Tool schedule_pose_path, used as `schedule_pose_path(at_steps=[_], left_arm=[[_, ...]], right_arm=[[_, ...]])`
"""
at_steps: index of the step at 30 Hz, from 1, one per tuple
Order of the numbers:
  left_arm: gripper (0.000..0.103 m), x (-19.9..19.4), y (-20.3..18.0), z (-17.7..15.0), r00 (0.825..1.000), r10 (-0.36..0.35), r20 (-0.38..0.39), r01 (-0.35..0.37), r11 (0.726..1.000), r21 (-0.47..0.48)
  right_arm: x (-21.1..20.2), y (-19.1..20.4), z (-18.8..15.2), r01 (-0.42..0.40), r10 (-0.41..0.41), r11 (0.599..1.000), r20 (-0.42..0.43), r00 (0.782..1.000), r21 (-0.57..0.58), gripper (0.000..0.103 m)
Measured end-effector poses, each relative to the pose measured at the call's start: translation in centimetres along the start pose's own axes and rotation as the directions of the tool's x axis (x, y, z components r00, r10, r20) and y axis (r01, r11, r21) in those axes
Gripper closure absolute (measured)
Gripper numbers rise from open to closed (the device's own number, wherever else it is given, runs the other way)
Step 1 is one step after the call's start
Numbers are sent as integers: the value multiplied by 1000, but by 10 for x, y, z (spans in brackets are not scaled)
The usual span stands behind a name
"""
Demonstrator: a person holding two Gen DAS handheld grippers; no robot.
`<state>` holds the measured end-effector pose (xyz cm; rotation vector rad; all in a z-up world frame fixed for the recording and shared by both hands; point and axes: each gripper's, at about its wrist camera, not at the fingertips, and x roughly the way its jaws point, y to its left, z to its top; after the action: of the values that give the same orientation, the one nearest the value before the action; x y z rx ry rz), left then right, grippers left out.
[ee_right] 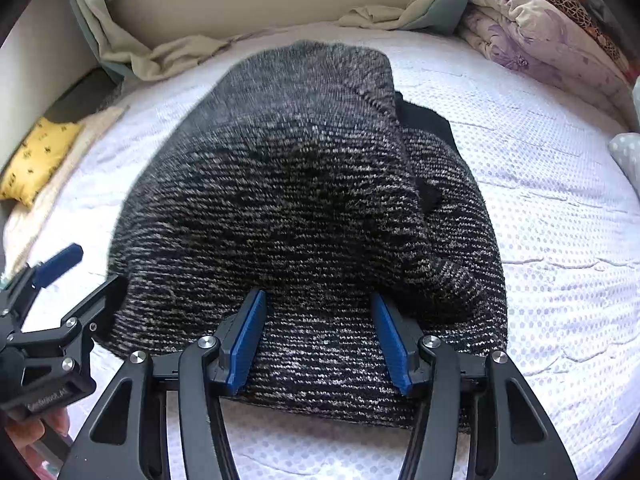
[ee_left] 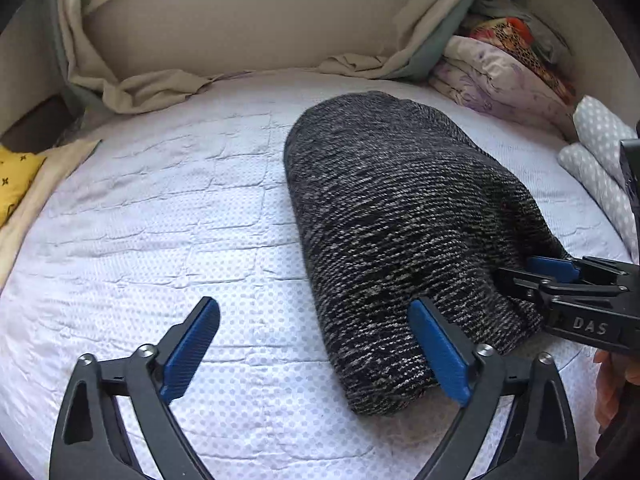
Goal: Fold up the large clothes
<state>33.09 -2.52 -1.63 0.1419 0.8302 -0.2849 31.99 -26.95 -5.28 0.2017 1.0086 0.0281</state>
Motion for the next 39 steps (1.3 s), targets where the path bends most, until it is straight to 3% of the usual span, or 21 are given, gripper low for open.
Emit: schedule_pose_path(at_steps=[1, 3, 5, 7, 9, 12, 15, 21, 26, 30, 35, 39], left_arm=[[0, -7, 4, -1, 1000, 5, 8, -5, 1000, 1], [0, -19, 9, -7, 1000, 21, 22, -21, 1000, 12], [0, -30, 15, -16, 999, 39, 15, -39, 999, 18], [0, -36, 21, -27, 999, 34, -5, -34, 999, 17], [0, -41, 28, -41, 999, 17, -33, -17, 1000, 1], [0, -49, 39, -56, 998, -9, -59, 6, 999, -47], [0, -64, 46, -68, 999, -21, -44, 18, 997, -73], [0, -90, 34, -87, 992, 108, -62, -107, 994, 19], [0, -121, 18, -102, 990, 133, 55, -138, 987, 87], [0, -136, 9, -107, 977, 169, 132, -184, 976, 116], [0, -133, 11, -113, 988, 119, 100, -126, 990, 68], [0, -127, 10, -119, 986, 131, 100, -139, 987, 76]], right_arm=[[-7, 0, 0, -14, 14, 1000, 9, 1000, 0, 48], [-22, 3, 1, -12, 13, 1000, 31, 999, -15, 33], [-39, 9, -6, 13, -11, 999, 56, 998, -41, 10], [-48, 16, -14, 25, -20, 996, 62, 998, -81, 7], [-55, 25, -29, 56, -48, 992, 69, 996, -109, 6], [-59, 27, -48, 54, -52, 997, 42, 998, -63, 4], [-67, 31, -66, 92, -90, 995, 53, 995, -44, 4], [-90, 43, -93, 182, -179, 983, 110, 978, -17, 2], [-111, 59, -110, 243, -233, 970, 185, 955, -32, 0], [-130, 66, -126, 208, -196, 978, 237, 951, -25, 0], [-138, 70, -137, 220, -211, 975, 241, 947, -14, 0], [-142, 64, -141, 223, -219, 975, 238, 946, 14, 0]])
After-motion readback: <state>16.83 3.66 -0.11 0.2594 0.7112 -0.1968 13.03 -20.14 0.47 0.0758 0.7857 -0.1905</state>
